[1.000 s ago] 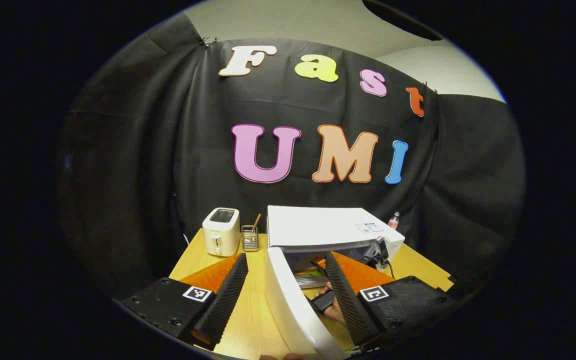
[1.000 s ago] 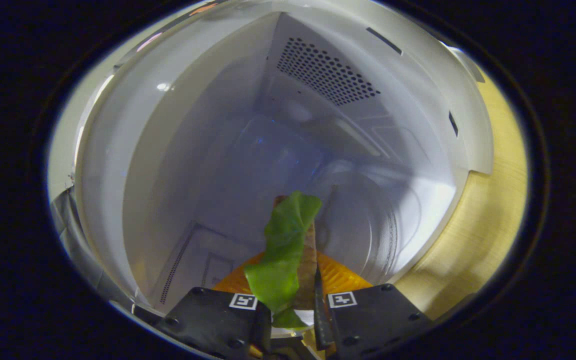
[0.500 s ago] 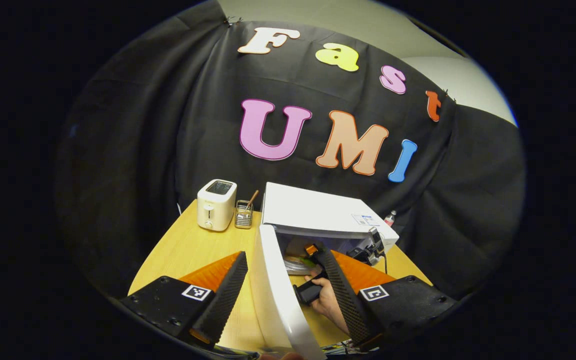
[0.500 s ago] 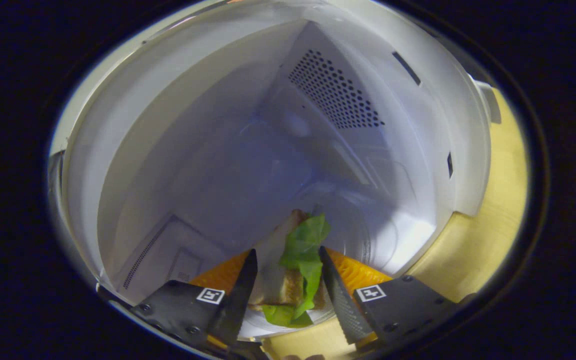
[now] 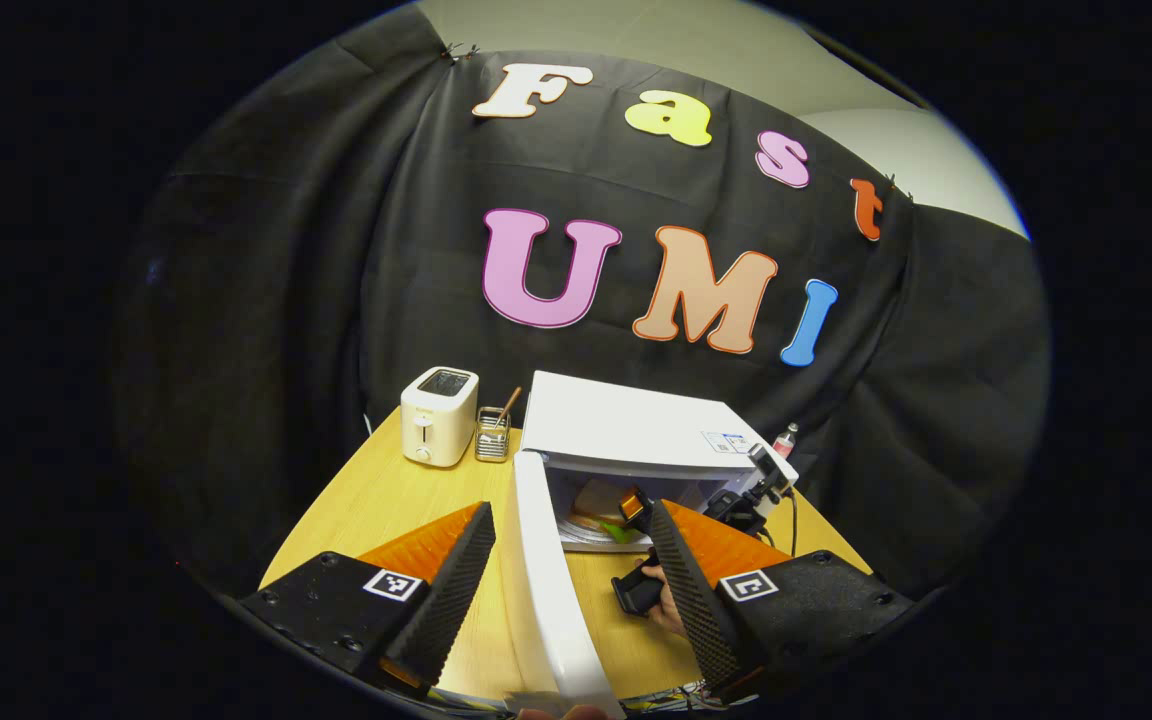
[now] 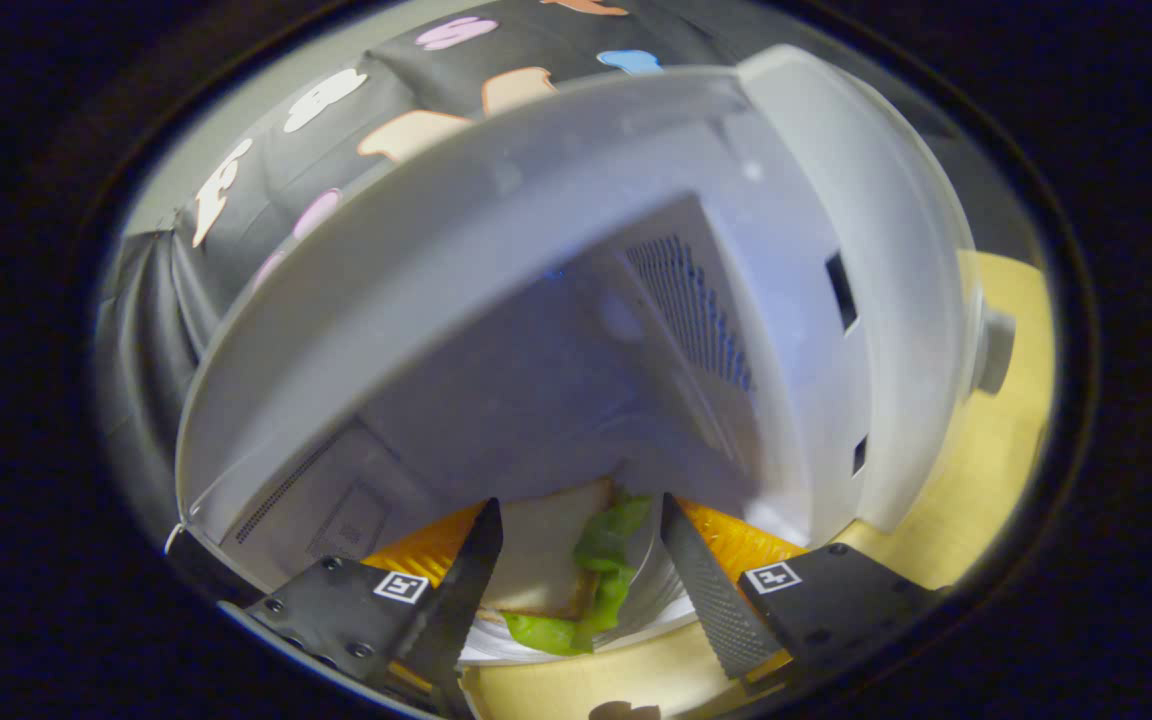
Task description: Open the microwave oven with the left hand, put the food in, and close the microwave oven.
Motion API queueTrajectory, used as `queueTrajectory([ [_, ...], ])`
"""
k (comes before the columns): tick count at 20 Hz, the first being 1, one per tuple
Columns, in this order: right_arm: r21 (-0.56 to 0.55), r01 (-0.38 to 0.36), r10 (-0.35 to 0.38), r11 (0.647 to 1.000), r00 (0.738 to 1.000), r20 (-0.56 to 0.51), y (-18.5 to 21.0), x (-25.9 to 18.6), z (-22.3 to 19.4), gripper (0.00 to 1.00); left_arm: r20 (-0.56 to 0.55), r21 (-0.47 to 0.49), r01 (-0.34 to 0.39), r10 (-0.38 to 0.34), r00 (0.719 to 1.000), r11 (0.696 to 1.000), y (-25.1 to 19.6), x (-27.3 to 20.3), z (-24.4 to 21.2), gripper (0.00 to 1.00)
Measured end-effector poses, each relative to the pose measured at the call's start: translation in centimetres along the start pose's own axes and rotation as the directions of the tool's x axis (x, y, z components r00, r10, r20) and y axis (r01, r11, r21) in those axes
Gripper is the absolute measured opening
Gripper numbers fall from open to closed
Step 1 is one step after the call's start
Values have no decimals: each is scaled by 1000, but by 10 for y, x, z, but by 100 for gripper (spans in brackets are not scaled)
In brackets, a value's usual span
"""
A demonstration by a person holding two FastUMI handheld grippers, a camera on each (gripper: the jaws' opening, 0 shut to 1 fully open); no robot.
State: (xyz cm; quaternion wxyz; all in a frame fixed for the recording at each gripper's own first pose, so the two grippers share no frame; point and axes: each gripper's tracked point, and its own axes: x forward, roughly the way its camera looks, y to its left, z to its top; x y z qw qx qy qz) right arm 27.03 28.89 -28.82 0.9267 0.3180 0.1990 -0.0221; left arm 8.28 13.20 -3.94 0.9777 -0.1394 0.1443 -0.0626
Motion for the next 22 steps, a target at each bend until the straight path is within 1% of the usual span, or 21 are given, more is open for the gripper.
queueTrajectory([
  [3,-64,-41,42,997,999,8,1,-24,15,99,-11,-3,-19,19,1000,1000,2,-7,-6,93],
  [5,-131,-76,80,988,996,26,0,-44,29,99,2,0,-39,39,999,999,4,-12,-4,93],
  [8,-198,-141,145,970,989,7,2,-79,45,99,9,15,-73,73,997,997,11,-19,-9,93],
  [9,-231,-156,163,960,987,10,1,-93,53,99,4,13,-83,83,997,996,12,-21,-12,93],
  [11,-310,-203,216,929,976,7,3,-122,69,99,0,17,-98,98,995,995,13,-27,-14,93],
  [14,-387,-252,275,887,961,3,2,-164,95,98,27,45,-134,132,991,990,21,-35,-11,92],
  [16,-412,-255,292,875,956,28,-2,-190,120,98,46,50,-152,150,988,987,25,-40,-9,93],
  [18,-426,-240,296,872,953,68,-7,-211,143,99,67,53,-154,151,986,987,28,-43,-9,93],
  [19,-429,-228,289,874,954,81,-12,-218,151,91,66,54,-158,154,986,986,30,-45,-11,93],
  [22,-423,-199,271,884,955,117,-29,-242,174,91,76,37,-175,172,982,984,42,-49,-16,93],
])
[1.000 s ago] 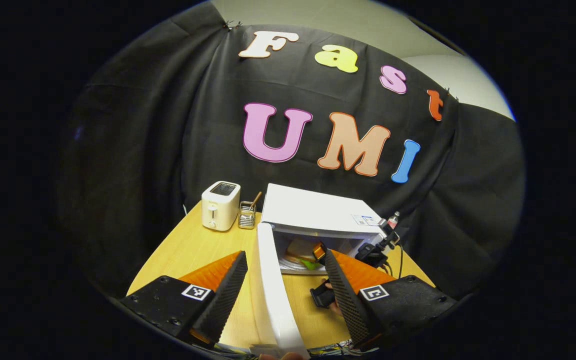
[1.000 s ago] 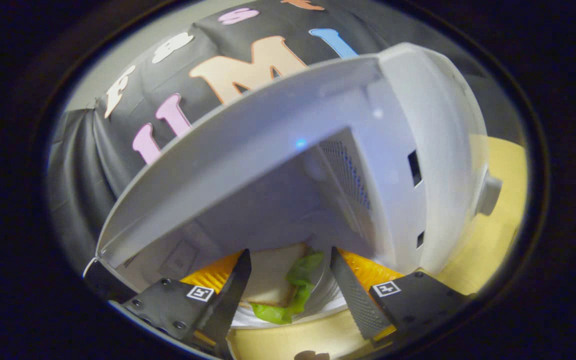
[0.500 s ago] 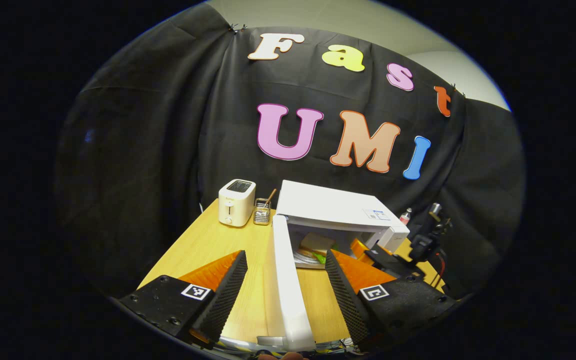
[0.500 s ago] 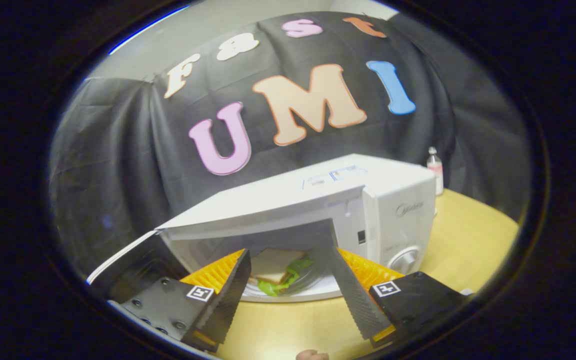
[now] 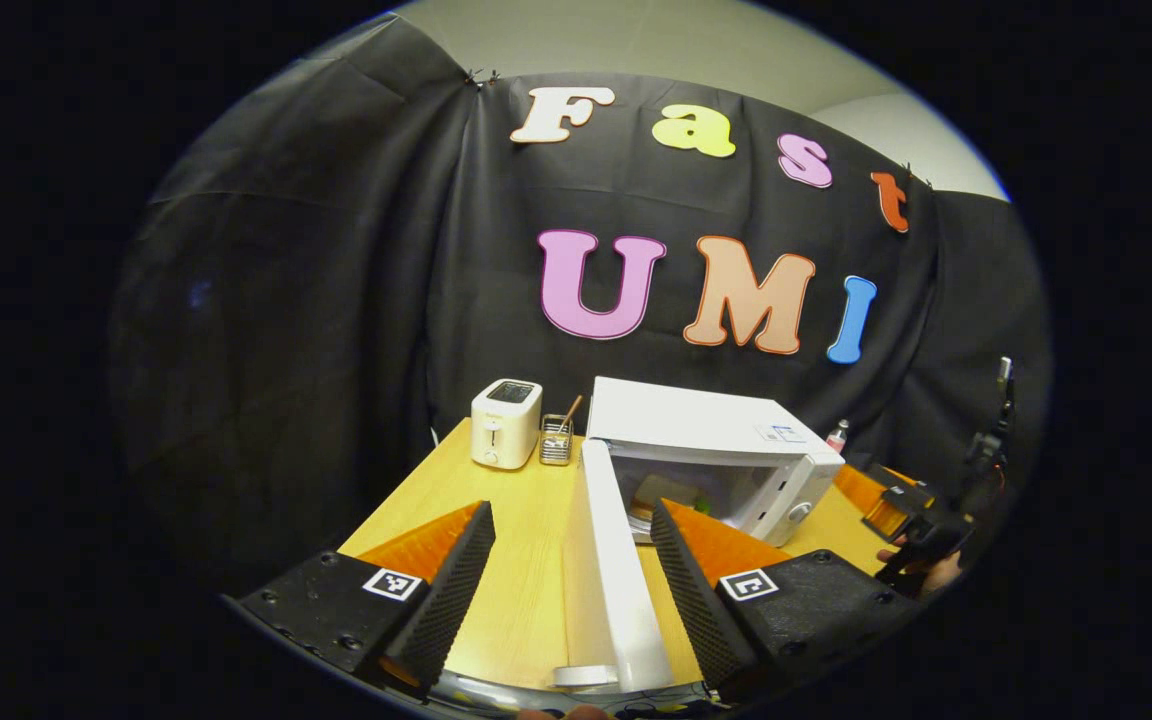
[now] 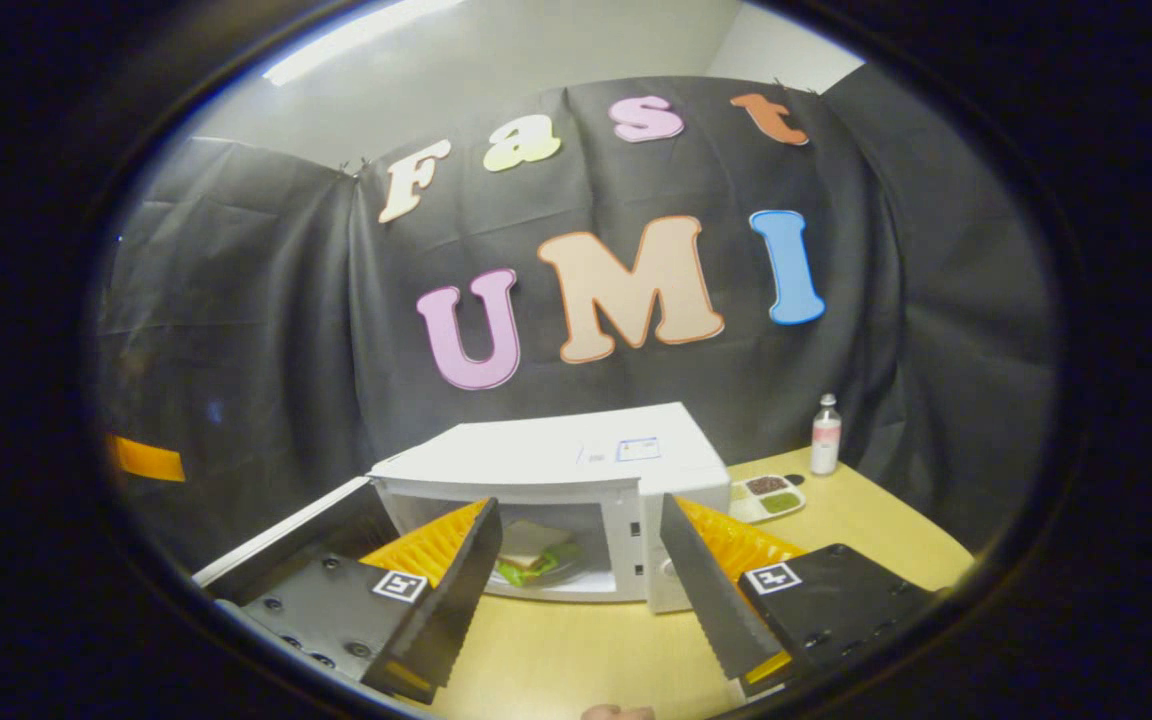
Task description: Open the microwave oven with the left hand, put the food in, and close the microwave oven.
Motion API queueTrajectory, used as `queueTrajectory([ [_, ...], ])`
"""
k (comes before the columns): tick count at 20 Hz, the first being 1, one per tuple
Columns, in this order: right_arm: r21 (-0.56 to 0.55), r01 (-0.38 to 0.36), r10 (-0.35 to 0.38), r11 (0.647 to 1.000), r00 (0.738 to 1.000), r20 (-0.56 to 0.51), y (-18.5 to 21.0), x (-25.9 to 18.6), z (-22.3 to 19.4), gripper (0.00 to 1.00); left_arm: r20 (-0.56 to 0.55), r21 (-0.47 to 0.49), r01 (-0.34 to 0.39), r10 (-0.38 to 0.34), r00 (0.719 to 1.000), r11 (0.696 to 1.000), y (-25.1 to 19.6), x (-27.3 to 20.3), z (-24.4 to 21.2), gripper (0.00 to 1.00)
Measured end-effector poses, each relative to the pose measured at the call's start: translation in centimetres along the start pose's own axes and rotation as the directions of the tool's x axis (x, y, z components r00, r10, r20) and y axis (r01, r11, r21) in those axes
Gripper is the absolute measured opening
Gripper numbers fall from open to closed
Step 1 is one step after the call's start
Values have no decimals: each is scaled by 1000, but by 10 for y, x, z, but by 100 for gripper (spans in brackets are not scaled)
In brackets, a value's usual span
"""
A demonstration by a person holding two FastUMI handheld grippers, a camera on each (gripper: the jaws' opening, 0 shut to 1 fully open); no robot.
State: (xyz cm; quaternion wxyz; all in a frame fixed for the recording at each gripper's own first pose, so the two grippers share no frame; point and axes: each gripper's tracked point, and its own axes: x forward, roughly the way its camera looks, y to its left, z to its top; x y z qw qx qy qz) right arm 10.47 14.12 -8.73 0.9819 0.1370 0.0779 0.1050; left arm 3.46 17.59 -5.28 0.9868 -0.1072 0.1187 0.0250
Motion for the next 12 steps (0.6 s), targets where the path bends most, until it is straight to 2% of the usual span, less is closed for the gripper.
queueTrajectory([
  [2,-30,39,-38,999,999,22,-20,-12,8,91,-10,-17,-26,26,1000,1000,13,1,-7,93],
  [4,-41,65,-65,997,998,-3,-35,-22,4,91,-28,-20,-66,66,997,998,30,-1,-16,93],
  [6,-45,88,-88,995,996,-6,-49,-30,9,91,-45,2,-82,83,996,997,44,-5,-26,93],
  [10,-70,114,-113,991,993,15,-70,-41,24,91,-69,62,-111,116,991,992,63,-8,-47,84],
  [12,-77,114,-112,990,993,30,-76,-43,35,91,-116,92,-188,198,973,978,81,-6,-72,62],
])
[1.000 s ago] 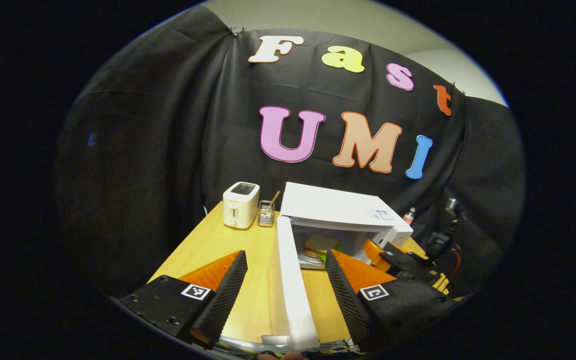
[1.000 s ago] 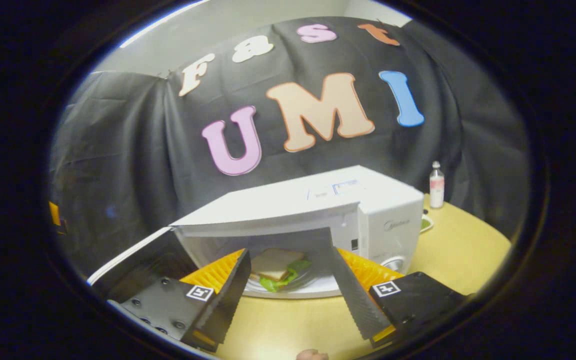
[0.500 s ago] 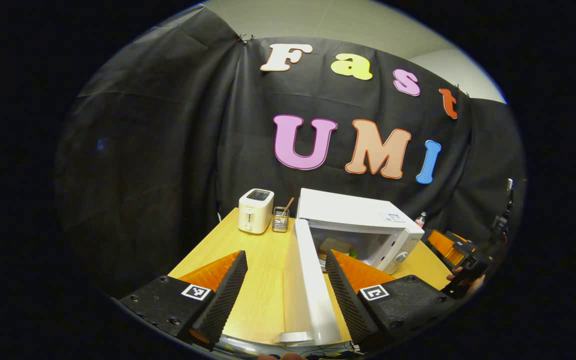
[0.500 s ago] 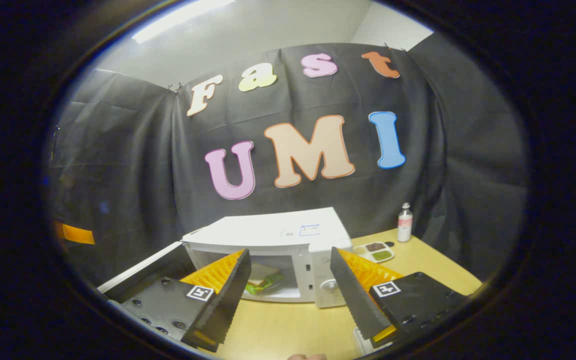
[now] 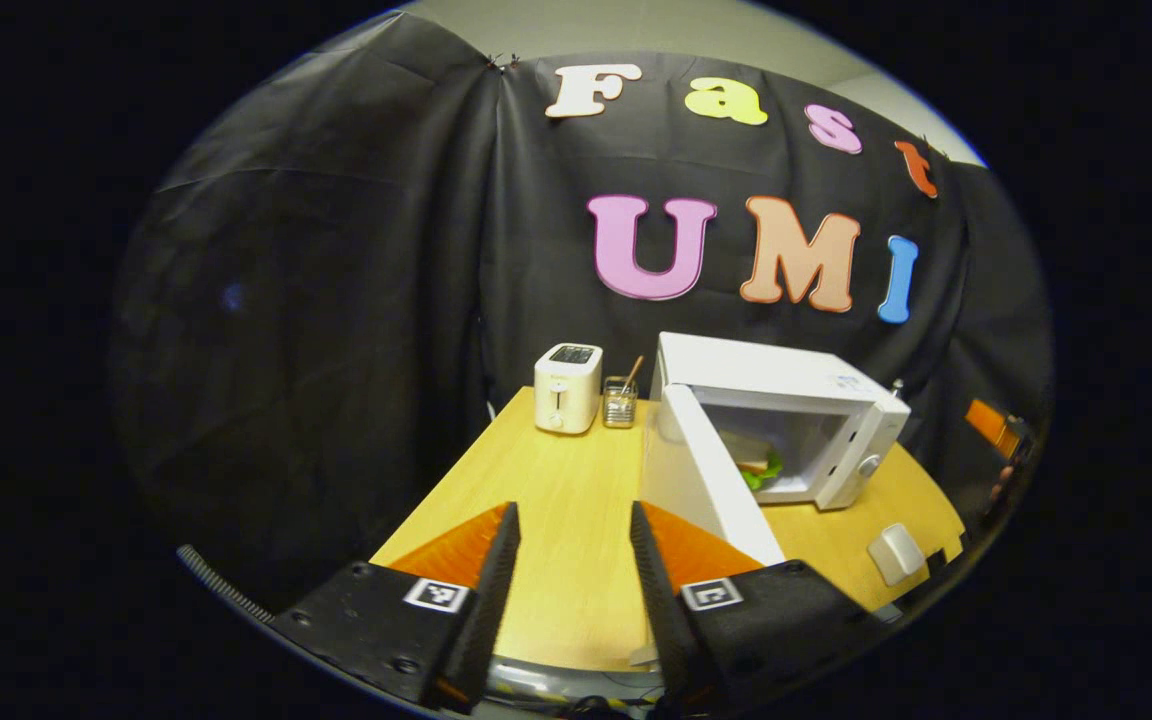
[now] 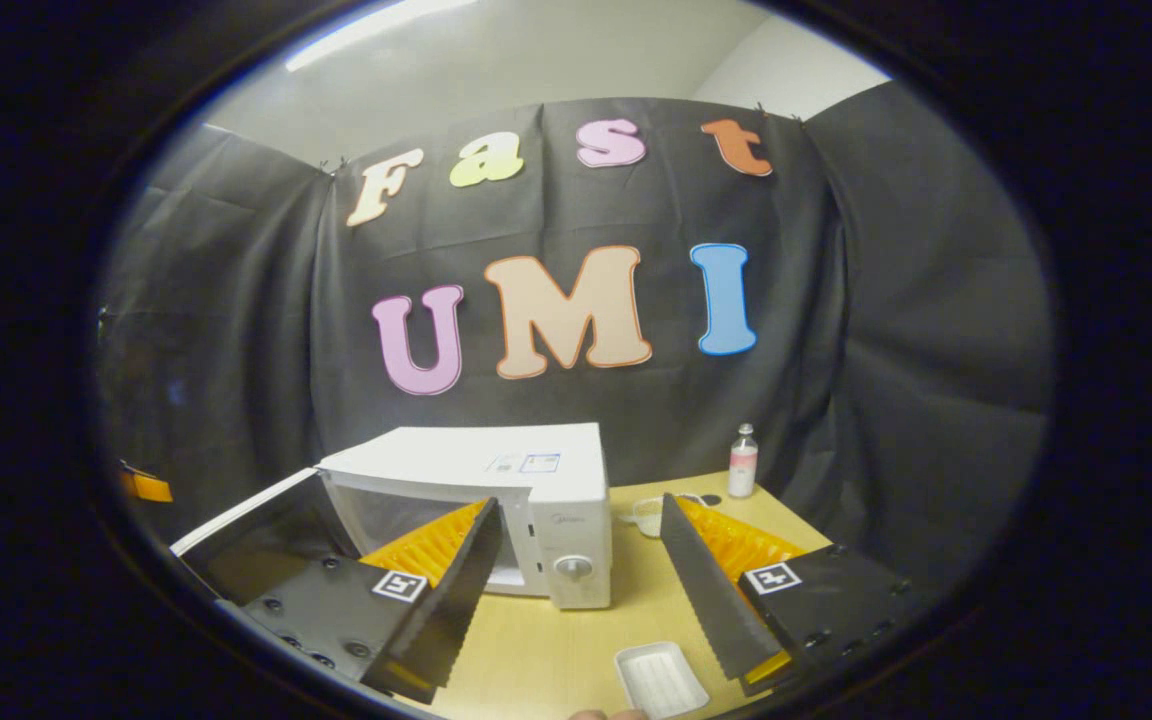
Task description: Open the microwave oven with the left hand, put the food in, and close the microwave oven.
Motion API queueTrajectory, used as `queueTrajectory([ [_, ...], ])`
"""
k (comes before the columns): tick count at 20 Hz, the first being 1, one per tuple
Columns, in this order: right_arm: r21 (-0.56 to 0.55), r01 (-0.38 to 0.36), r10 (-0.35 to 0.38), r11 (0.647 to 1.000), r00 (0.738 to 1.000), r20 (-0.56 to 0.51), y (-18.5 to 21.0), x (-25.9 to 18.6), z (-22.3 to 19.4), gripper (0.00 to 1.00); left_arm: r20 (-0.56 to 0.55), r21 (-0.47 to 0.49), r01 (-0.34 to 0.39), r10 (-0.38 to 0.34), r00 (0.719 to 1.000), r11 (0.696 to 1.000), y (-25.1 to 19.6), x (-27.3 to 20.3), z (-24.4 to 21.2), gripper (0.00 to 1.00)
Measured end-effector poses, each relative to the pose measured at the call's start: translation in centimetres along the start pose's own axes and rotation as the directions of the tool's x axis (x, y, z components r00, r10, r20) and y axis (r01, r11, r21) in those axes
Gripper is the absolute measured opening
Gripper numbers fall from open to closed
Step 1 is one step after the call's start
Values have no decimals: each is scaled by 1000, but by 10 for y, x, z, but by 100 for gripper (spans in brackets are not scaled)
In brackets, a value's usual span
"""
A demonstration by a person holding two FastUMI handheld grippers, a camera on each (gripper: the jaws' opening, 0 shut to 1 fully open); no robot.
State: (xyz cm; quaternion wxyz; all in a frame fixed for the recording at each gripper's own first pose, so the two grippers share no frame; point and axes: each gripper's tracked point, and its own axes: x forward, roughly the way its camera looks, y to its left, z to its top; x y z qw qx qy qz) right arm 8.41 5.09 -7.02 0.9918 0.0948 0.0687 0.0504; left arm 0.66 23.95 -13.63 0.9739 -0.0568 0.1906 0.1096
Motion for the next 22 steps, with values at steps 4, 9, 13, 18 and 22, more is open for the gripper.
queueTrajectory([
  [4,-16,-31,31,999,999,45,-8,0,10,91,-55,7,-20,21,998,1000,-8,1,-40,0],
  [9,26,-39,37,999,998,47,-18,-9,13,92,-111,38,1,4,994,999,-33,-2,-79,0],
  [13,4,-40,40,999,998,47,-29,-19,13,92,-141,45,-2,8,990,999,-42,-9,-94,0],
  [18,-12,-38,38,999,998,51,-37,-25,14,91,-154,58,24,-14,988,998,-71,-4,-100,0],
  [22,-24,-26,28,999,997,69,-48,-29,17,91,-163,96,87,-70,984,992,-108,7,-103,0],
])
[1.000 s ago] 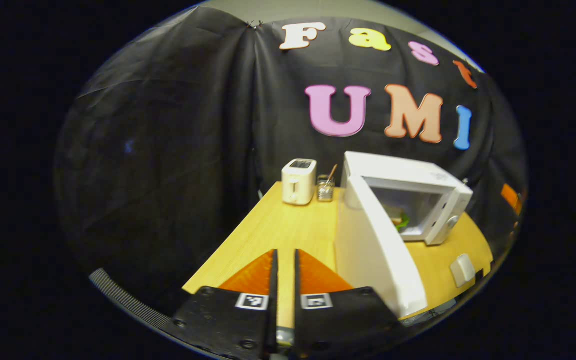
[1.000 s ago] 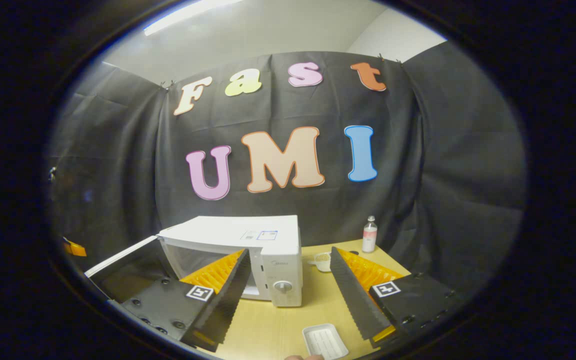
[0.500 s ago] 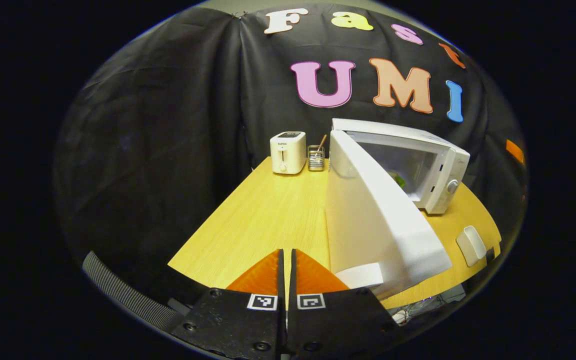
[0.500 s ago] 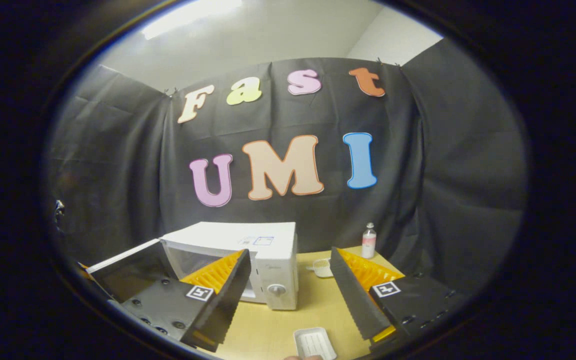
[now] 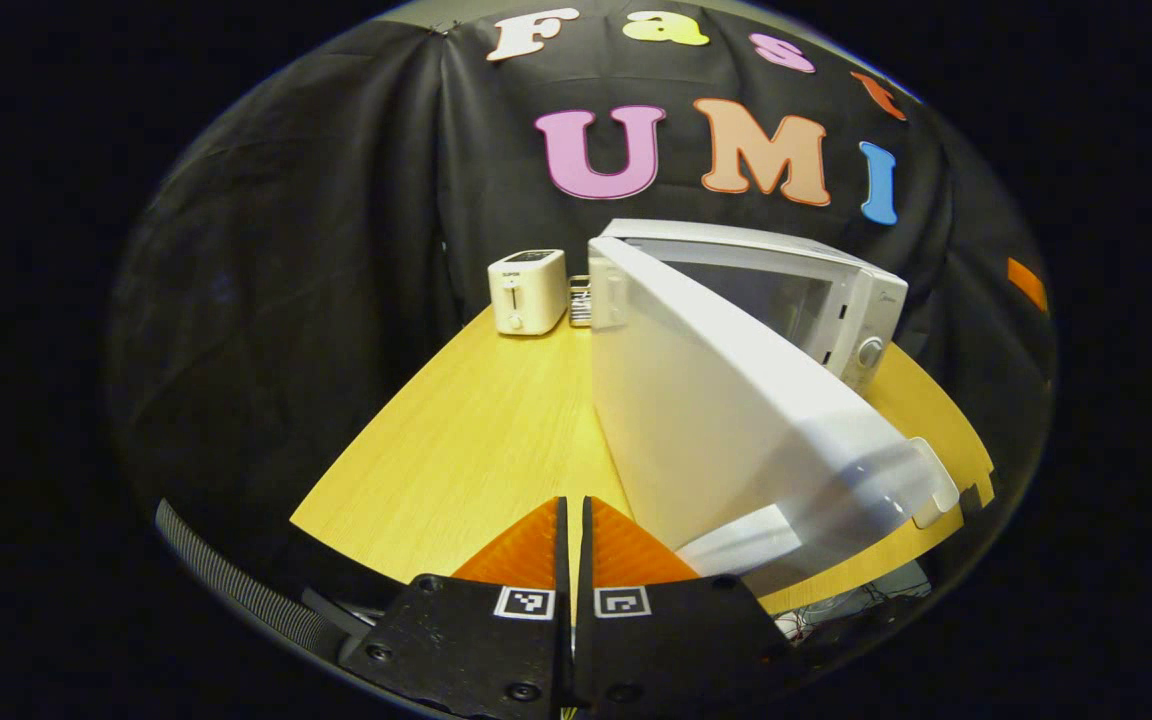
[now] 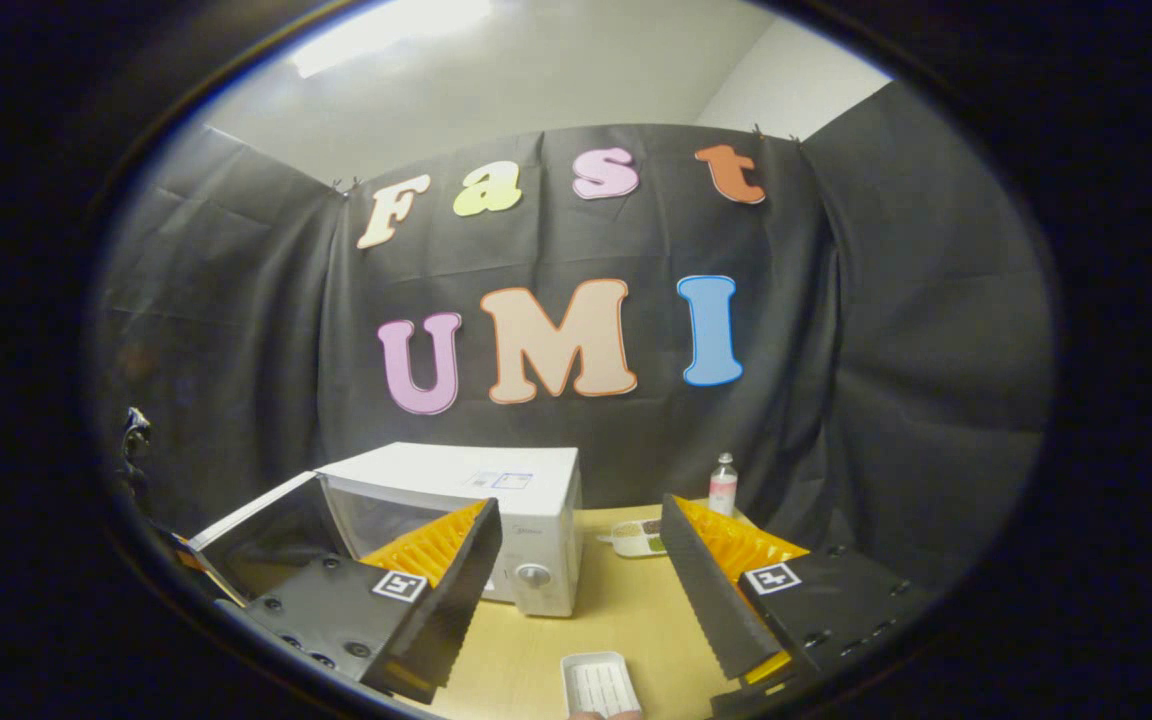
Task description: Open the microwave oven with the left hand, put the food in, and close the microwave oven.
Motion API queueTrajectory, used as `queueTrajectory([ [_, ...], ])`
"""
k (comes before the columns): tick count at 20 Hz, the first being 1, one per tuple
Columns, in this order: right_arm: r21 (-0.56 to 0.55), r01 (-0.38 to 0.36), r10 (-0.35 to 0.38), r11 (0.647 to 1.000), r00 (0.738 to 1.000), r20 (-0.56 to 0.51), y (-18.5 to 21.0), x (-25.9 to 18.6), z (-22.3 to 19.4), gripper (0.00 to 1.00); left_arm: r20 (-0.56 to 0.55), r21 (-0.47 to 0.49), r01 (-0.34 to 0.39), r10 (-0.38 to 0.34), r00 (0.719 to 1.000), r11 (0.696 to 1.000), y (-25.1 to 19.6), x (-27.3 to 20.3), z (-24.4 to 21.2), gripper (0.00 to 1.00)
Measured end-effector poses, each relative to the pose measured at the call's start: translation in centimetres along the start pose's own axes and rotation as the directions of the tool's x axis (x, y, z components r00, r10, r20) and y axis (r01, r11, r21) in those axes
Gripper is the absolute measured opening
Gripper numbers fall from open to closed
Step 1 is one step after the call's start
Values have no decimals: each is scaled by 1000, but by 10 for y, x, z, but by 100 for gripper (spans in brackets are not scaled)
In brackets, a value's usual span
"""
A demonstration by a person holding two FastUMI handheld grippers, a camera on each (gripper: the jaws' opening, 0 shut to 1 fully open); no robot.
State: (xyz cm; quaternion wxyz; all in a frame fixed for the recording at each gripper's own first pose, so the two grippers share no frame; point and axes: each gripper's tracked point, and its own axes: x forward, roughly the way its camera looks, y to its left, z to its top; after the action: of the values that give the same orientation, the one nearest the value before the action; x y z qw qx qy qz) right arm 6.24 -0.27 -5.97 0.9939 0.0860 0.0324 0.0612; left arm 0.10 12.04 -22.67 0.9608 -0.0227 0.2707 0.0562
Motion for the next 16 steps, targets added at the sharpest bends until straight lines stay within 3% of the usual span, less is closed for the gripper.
queueTrajectory([
  [12,-33,12,-12,999,1000,-8,-24,-10,1,91,44,128,183,-190,981,975,-121,38,42,0],
  [16,-33,-2,1,999,1000,-29,-27,-10,-3,92,58,183,207,-221,974,961,-146,49,52,0],
])
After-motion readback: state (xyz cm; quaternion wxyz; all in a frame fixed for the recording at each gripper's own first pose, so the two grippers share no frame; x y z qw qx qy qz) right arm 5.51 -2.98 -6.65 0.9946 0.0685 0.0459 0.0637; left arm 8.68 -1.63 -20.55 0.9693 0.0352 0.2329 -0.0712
